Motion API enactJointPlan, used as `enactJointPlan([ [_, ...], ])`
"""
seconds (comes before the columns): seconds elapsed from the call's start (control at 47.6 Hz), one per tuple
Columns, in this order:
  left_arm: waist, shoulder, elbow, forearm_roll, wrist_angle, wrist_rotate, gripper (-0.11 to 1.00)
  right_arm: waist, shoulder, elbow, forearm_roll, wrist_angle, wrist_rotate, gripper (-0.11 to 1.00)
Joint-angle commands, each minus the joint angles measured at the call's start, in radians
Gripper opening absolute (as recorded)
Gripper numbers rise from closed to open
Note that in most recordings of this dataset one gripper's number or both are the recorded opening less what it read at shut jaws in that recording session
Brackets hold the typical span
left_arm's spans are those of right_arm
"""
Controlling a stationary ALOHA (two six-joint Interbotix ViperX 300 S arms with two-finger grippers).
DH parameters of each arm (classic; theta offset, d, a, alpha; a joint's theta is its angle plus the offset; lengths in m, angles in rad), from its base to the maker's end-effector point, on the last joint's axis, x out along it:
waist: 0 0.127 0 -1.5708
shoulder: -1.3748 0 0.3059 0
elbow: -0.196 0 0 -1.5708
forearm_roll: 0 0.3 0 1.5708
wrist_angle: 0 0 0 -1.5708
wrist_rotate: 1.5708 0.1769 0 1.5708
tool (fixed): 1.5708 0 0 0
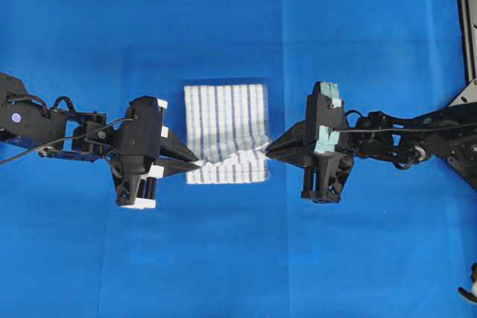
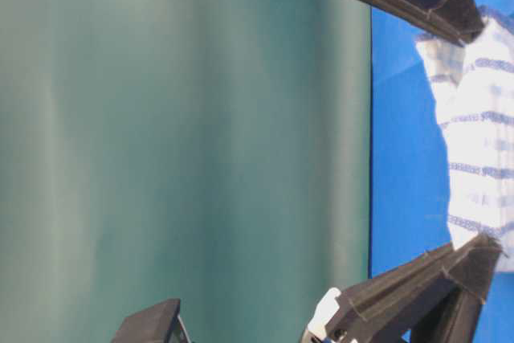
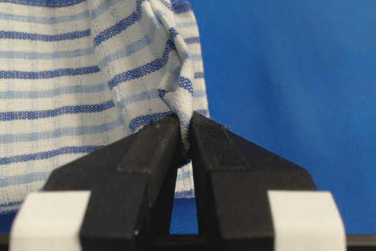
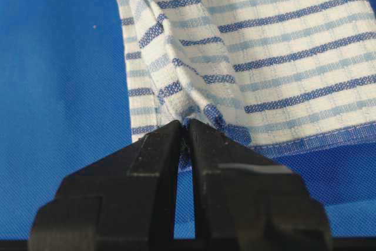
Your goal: Fold the blue towel.
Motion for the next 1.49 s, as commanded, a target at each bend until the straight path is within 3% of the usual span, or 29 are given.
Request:
enactJointPlan([
  [0.0,0.009,-0.014,-0.015,-0.002,-0.006,-0.002,0.04,0.002,-0.009,-0.015,0.003,-0.012,-0.002,0.09],
  [0.084,0.012,-0.015,-0.014,-0.002,-0.008,-0.002,0.04,0.002,-0.008,-0.017,0.003,-0.012,-0.002,0.13],
  [0.147,0.012,-0.017,-0.014,-0.002,-0.006,-0.003,0.08,0.002,-0.009,-0.017,0.003,-0.012,-0.002,0.28],
  [0.231,0.012,-0.023,-0.009,-0.002,0.003,-0.005,0.28,0.002,-0.009,-0.017,0.003,-0.012,-0.002,0.52],
  [0.336,0.012,-0.041,0.003,-0.002,0.017,0.002,0.61,0.003,-0.015,-0.015,0.002,-0.009,-0.008,0.81],
  [0.399,0.012,-0.061,0.012,-0.002,0.023,0.006,0.77,0.002,-0.031,-0.009,0.002,-0.009,-0.011,0.90],
  [0.441,0.012,-0.074,0.020,-0.002,0.023,0.006,0.85,0.002,-0.041,-0.005,0.000,-0.011,-0.012,0.90],
  [0.63,0.012,-0.147,0.049,-0.002,0.025,0.008,0.73,0.003,-0.118,0.025,-0.006,-0.012,-0.035,0.87],
  [1.071,0.015,-0.463,0.212,-0.002,0.057,0.005,0.74,-0.002,-0.453,0.181,-0.006,-0.008,-0.133,0.86],
  [1.469,0.015,-0.856,0.387,0.000,0.080,0.015,0.74,-0.026,-0.753,0.313,-0.006,0.048,-0.235,0.86],
])
